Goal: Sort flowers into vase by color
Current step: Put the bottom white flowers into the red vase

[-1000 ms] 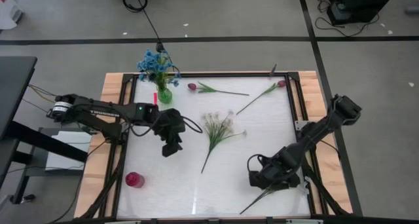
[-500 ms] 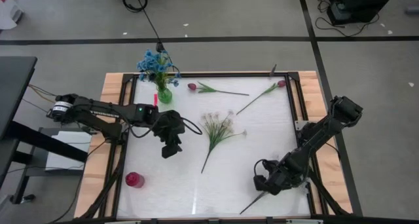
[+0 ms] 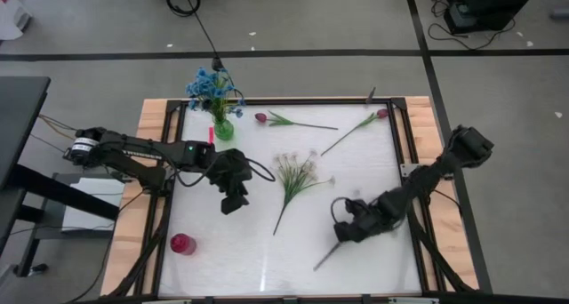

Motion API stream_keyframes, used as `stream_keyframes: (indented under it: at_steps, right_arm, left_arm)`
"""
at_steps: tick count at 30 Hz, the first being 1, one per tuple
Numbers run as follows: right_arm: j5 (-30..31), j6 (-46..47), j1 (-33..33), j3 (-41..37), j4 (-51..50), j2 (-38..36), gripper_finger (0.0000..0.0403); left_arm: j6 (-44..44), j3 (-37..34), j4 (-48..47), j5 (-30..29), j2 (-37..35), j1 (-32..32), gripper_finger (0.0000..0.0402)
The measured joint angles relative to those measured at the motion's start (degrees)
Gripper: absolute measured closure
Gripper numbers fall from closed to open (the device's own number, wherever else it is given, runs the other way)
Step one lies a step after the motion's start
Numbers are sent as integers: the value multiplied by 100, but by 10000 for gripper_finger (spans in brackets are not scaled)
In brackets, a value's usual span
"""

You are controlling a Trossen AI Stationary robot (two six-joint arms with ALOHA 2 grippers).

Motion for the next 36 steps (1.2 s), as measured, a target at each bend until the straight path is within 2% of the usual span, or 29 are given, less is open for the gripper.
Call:
stream_keyframes:
  at_steps: [3,7,10,18,28,32,36]
  right_arm:
    - [328,-225,-345,336,-461,-127,115]
    - [154,1116,-604,720,-824,-151,115]
    - [405,1867,-594,768,-793,-148,115]
    - [177,2001,-1019,763,-1309,257,115]
    - [-246,2012,-1492,793,-1076,916,119]
    - [-414,1973,-1474,799,-966,1053,148]
    - [-264,2050,-1351,790,-1080,922,222]
  left_arm:
    - [-4,0,165,-2,0,0,205]
    - [-95,0,323,-2,0,11,205]
    - [-198,0,356,-5,0,11,205]
    - [-92,0,363,-83,0,11,205]
    - [-35,0,354,-98,0,11,205]
    - [-25,0,281,-98,0,11,205]
    - [-15,0,69,-90,-78,84,205]
